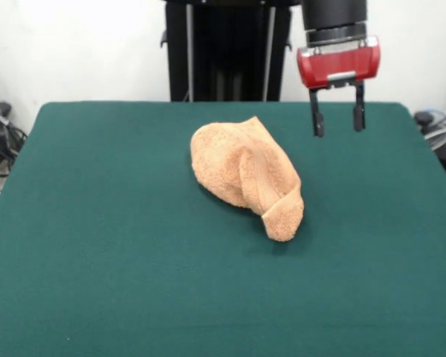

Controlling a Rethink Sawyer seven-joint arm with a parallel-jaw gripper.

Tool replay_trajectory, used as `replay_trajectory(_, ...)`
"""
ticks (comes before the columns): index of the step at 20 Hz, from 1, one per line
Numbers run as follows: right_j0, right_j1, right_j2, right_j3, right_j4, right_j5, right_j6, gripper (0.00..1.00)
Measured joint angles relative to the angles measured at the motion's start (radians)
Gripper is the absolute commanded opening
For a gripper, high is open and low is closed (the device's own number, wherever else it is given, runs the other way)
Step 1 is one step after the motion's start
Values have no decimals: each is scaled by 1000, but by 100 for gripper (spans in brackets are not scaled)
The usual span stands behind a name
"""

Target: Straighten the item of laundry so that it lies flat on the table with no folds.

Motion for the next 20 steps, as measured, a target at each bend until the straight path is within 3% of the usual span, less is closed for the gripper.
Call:
replay_trajectory(8,152,-6,-139,-12,62,34,0,100)
replay_trajectory(13,157,-5,-155,-13,63,45,0,100)
replay_trajectory(20,100,36,-157,-21,63,45,0,100)
